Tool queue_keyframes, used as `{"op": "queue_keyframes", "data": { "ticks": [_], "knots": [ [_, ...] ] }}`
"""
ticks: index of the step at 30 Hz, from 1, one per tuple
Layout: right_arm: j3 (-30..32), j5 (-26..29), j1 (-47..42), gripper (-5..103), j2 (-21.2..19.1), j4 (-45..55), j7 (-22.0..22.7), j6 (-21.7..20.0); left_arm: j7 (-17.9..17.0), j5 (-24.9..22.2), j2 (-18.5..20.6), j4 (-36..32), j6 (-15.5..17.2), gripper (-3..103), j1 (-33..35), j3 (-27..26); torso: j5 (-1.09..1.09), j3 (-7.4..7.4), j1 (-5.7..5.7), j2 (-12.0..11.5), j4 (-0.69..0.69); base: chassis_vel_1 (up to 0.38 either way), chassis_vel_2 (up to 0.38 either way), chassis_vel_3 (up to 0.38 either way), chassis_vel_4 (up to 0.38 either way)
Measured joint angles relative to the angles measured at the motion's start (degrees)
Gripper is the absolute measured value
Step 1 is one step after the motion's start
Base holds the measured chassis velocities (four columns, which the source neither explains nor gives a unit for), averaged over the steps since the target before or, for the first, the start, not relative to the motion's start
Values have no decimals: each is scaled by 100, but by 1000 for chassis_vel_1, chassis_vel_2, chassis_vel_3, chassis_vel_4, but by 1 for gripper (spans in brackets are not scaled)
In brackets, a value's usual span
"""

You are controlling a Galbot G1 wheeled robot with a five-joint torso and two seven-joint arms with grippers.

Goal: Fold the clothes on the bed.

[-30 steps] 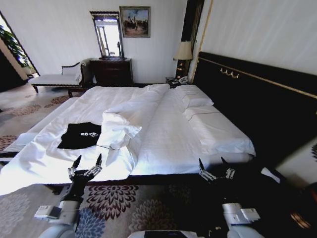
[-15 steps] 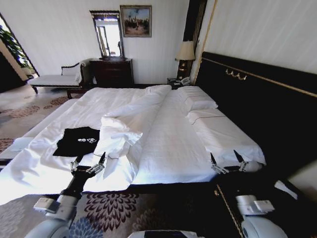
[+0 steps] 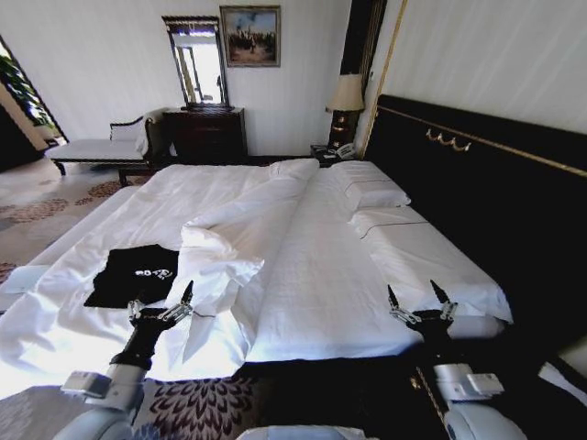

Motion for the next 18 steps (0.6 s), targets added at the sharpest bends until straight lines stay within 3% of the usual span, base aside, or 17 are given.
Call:
{"op": "queue_keyframes", "data": {
  "ticks": [18],
  "knots": [
    [-58,-124,-66,100,130,76,-20,31,-15,39,-150,41,-108,100,0,-53,0,-1,-3,1,-1,74,89,-70,-85]
  ]
}}
